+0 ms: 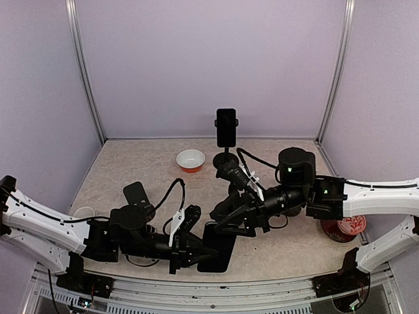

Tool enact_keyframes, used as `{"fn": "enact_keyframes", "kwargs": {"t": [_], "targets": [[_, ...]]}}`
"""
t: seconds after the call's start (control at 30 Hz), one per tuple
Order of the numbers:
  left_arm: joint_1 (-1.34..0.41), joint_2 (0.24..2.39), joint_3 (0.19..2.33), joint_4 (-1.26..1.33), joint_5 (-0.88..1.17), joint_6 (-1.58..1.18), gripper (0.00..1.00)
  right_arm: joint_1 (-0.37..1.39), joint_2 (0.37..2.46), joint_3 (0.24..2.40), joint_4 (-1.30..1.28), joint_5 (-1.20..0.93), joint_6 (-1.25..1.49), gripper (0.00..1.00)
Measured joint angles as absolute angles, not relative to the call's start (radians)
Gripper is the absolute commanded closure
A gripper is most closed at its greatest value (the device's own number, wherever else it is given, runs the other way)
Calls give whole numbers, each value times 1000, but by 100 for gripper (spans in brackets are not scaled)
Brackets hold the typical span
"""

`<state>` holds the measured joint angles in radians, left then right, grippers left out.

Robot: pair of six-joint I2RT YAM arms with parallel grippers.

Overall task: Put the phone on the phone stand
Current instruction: Pass from the left arm to the right

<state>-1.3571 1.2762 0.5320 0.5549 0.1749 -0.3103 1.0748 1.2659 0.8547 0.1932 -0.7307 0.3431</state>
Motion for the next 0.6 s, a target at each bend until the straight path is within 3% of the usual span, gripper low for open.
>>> {"fn": "enact_keyframes", "kwargs": {"t": [0.17, 0.6], "targets": [[-1357, 1276, 532, 555, 166, -313, 100, 1075, 1266, 840, 212, -757, 360, 41], [-1357, 1276, 532, 554, 141, -315, 100, 1106, 1306, 834, 229, -709, 368, 43]]}}
